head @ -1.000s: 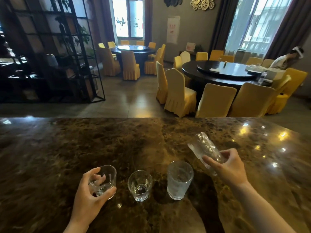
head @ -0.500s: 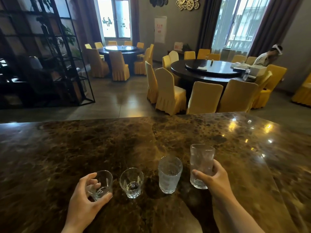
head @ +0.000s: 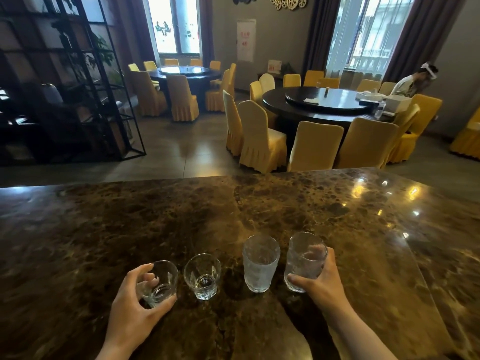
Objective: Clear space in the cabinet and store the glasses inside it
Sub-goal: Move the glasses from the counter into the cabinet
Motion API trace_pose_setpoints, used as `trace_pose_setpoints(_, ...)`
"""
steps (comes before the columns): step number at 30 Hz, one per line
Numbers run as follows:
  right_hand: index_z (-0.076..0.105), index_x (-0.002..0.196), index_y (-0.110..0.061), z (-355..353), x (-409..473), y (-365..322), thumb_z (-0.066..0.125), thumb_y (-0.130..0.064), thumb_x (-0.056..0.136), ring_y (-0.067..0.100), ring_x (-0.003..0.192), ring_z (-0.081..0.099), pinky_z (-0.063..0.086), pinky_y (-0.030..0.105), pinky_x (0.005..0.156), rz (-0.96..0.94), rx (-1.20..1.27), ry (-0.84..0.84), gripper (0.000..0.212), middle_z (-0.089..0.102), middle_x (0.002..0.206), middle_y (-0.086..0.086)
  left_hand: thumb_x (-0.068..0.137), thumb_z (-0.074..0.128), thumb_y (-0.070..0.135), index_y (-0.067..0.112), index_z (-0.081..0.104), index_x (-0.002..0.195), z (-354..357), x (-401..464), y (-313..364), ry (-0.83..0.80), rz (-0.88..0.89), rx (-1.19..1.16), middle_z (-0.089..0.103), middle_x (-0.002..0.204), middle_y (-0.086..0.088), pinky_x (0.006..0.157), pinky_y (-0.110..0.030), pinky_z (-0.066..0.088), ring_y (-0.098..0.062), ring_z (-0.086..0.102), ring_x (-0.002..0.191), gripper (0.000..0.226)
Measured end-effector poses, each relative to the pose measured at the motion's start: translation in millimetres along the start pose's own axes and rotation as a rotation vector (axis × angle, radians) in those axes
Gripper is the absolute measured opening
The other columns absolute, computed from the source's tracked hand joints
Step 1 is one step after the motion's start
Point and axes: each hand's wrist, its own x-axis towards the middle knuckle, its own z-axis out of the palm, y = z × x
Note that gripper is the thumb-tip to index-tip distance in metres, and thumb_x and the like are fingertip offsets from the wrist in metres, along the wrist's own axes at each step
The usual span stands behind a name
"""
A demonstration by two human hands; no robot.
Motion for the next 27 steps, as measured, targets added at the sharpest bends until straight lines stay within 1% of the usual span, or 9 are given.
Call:
trace_pose_setpoints(6,0.045,0.113,-0.053,2,6,5,0.098,-0.016,0.052,0.005,0.099,0.065,0.049,0.02,0.075,0.008,-0.012,0.0,0.089,0.061,0.114,-0.014,0.052,0.098,0.023,0.031,0.052,0.127,2,-4,-2,-0.006,-0.005,0.01,0.06,0.115,0.007,0.09,-0.037,0.054,-0.005,0.063,0.103,0.088)
trace_pose_setpoints(10,0.043,0.114,-0.054,3,7,7,0.098,-0.017,0.052,0.008,0.104,0.063,0.049,0.022,0.078,-0.006,-0.035,-0.011,0.091,0.06,0.118,-0.012,0.053,0.098,0.023,0.031,0.052,0.127,5,-7,-4,0.001,-0.008,0.017,0.06,0.115,0.007,0.088,-0.03,0.052,-0.003,0.064,0.103,0.088)
trace_pose_setpoints(12,0.042,0.118,-0.051,2,7,7,0.098,-0.02,0.052,0.011,0.108,0.063,0.052,0.03,0.085,-0.002,-0.049,-0.013,0.092,0.059,0.12,-0.012,0.053,0.098,0.024,0.031,0.051,0.127,6,-7,-4,0.001,-0.013,0.017,0.061,0.116,0.007,0.089,-0.03,0.052,-0.003,0.064,0.104,0.088)
trace_pose_setpoints(15,0.042,0.122,-0.045,2,7,5,0.098,-0.027,0.051,0.012,0.11,0.061,0.052,0.043,0.096,0.007,-0.086,-0.004,0.093,0.059,0.121,-0.012,0.053,0.098,0.026,0.031,0.05,0.129,8,-7,-5,-0.001,-0.025,0.019,0.06,0.117,0.006,0.093,-0.036,0.053,-0.006,0.063,0.106,0.089)
trace_pose_setpoints(17,0.042,0.123,-0.044,3,6,6,0.098,-0.032,0.051,0.013,0.109,0.062,0.051,0.045,0.097,0.002,-0.116,0.015,0.092,0.06,0.12,-0.014,0.054,0.097,0.028,0.031,0.049,0.13,8,-8,-6,-0.001,-0.025,0.03,0.059,0.118,0.005,0.094,-0.038,0.053,-0.008,0.063,0.107,0.09)
trace_pose_setpoints(21,0.045,0.126,-0.039,3,-2,5,0.098,-0.034,0.053,0.017,0.114,0.058,0.048,0.043,0.1,-0.007,-0.162,0.047,0.089,0.056,0.119,-0.021,0.056,0.096,0.03,0.032,0.045,0.134,7,-9,-6,-0.011,-0.022,0.03,0.057,0.121,0.005,0.093,-0.035,0.052,-0.011,0.062,0.109,0.093)
trace_pose_setpoints(23,0.045,0.133,-0.031,2,-8,2,0.098,-0.036,0.052,0.018,0.115,0.054,0.046,0.044,0.103,0.006,-0.197,0.066,0.096,0.053,0.124,-0.016,0.056,0.096,0.032,0.031,0.042,0.139,6,-10,-5,-0.016,-0.026,0.016,0.055,0.123,0.005,0.094,-0.037,0.051,-0.014,0.061,0.112,0.099)
trace_pose_setpoints(25,0.043,0.135,-0.029,-1,-17,-7,0.098,-0.037,0.051,0.016,0.111,0.054,0.049,0.043,0.097,0.017,-0.25,0.129,0.101,0.052,0.124,-0.011,0.054,0.096,0.036,0.03,0.036,0.144,5,-12,-2,-0.025,-0.034,-0.001,0.052,0.128,0.004,0.099,-0.04,0.049,-0.015,0.058,0.116,0.109)
trace_pose_setpoints(27,0.047,0.123,-0.035,-2,-32,-18,0.097,-0.035,0.053,0.013,0.098,0.06,0.052,0.031,0.079,-0.033,-0.313,0.247,0.087,0.057,0.113,-0.009,0.051,0.097,0.041,0.033,0.029,0.148,2,-15,-2,-0.04,-0.039,-0.014,0.047,0.133,0.008,0.103,-0.039,0.044,-0.012,0.052,0.12,0.119)
